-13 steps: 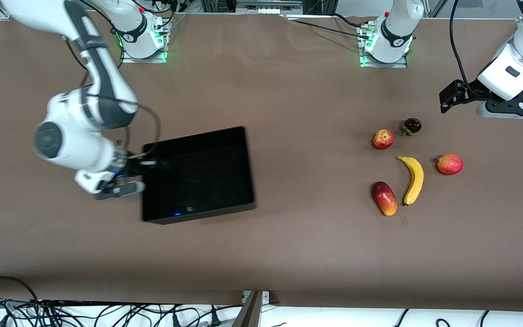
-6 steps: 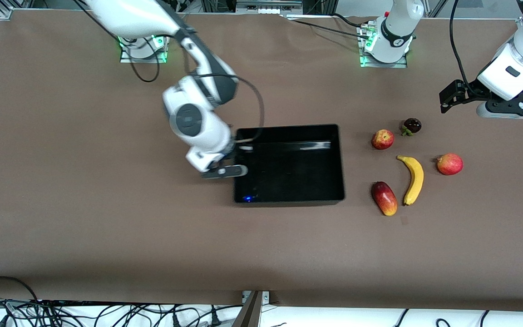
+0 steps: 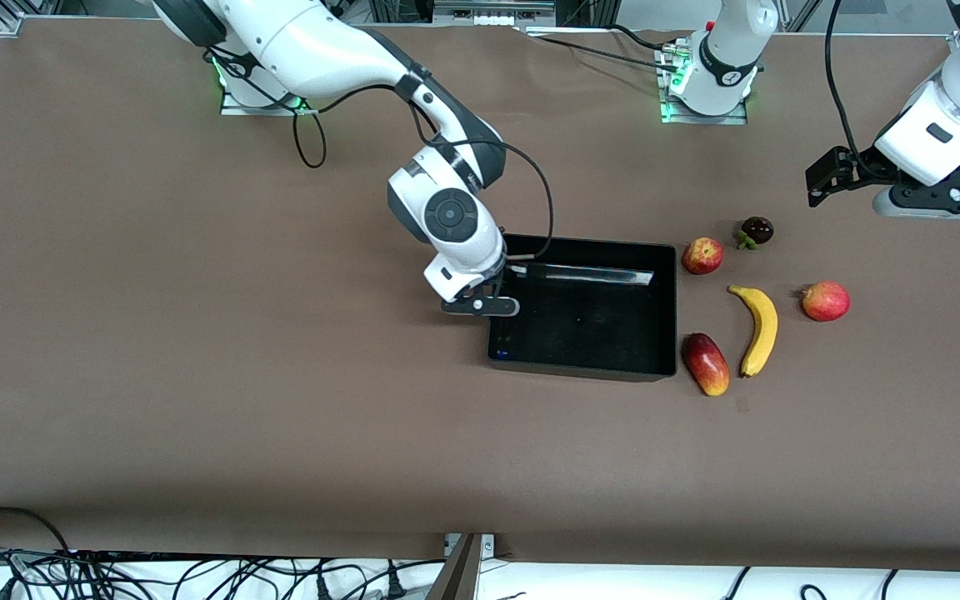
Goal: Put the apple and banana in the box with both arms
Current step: 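Slide the black tray with the right gripper toward the fruit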
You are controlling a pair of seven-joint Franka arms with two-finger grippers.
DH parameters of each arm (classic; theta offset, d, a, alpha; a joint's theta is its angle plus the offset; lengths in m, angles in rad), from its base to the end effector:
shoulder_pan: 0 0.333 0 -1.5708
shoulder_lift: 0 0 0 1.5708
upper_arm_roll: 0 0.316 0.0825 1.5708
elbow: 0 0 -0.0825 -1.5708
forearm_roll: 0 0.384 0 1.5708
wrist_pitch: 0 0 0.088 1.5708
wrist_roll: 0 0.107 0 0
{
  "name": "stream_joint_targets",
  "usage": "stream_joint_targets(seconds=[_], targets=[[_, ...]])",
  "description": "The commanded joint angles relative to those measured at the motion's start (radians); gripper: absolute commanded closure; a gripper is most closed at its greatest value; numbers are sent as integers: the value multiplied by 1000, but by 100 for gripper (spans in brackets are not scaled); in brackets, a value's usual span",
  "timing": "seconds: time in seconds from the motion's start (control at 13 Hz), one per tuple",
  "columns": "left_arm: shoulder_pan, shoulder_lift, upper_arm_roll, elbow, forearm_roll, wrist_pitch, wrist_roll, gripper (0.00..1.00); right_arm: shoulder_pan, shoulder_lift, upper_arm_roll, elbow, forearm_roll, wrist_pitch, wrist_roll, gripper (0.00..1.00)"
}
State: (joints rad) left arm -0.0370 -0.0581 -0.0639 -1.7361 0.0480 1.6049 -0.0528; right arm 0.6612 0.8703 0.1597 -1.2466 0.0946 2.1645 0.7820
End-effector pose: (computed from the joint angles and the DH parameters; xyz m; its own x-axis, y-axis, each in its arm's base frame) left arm 0.5323 -0.0497 0.5811 0.9963 -0.0492 -0.0704 -0.0531 -0.9971 -0.0552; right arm 0.5382 0.5359 0.2480 0.9920 -0.0614 -0.1101 -0.0801 -0.9814 -0.1746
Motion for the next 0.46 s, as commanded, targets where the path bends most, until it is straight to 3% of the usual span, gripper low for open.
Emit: stream_joint_targets(seconds=[0.0,0.38], targets=[[3,92,3,12,-14,-57,22,0,40,24,-28,53,-7,-12,25,100],[3,201,1,-58,-16,5,24,0,63,53,-45,50,-30,5,31,100]])
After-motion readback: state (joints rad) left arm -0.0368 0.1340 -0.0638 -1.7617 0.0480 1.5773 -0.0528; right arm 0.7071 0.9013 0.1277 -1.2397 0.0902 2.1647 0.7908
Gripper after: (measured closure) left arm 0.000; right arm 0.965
